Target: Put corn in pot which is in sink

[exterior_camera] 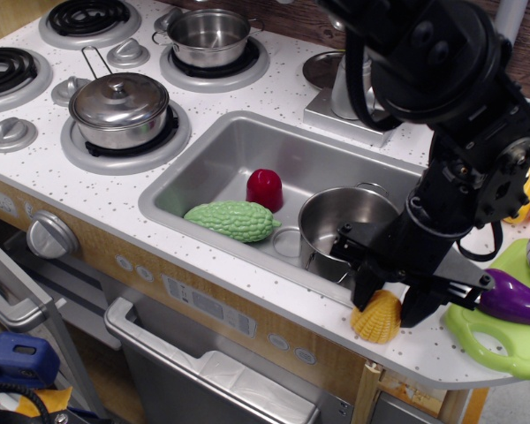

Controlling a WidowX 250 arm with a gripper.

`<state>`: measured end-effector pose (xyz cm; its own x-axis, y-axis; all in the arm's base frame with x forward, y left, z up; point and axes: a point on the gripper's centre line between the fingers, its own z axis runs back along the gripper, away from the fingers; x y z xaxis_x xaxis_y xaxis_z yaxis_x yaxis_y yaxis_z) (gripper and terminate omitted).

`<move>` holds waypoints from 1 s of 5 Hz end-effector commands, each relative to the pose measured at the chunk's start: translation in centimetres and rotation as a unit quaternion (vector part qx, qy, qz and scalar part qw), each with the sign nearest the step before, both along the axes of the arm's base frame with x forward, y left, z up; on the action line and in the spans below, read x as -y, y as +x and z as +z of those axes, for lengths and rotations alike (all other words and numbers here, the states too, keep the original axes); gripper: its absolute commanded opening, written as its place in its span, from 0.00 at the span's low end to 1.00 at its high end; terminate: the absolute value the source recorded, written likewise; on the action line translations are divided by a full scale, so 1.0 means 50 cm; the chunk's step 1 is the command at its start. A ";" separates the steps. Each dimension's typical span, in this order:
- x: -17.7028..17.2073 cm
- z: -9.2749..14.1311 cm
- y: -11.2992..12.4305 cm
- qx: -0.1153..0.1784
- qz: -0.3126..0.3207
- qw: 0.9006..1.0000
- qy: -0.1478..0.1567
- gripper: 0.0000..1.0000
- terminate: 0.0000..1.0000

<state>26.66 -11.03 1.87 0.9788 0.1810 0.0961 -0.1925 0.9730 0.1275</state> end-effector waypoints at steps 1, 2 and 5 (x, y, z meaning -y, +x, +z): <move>-0.007 0.055 0.038 0.034 -0.014 0.999 -0.010 0.00 0.00; -0.034 0.065 0.057 0.031 -0.036 0.999 -0.009 0.00 0.00; -0.122 0.077 0.127 0.037 -0.114 0.993 -0.008 0.00 0.00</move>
<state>32.98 -4.59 3.97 0.9894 -0.0598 0.1322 0.0461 0.9935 0.1043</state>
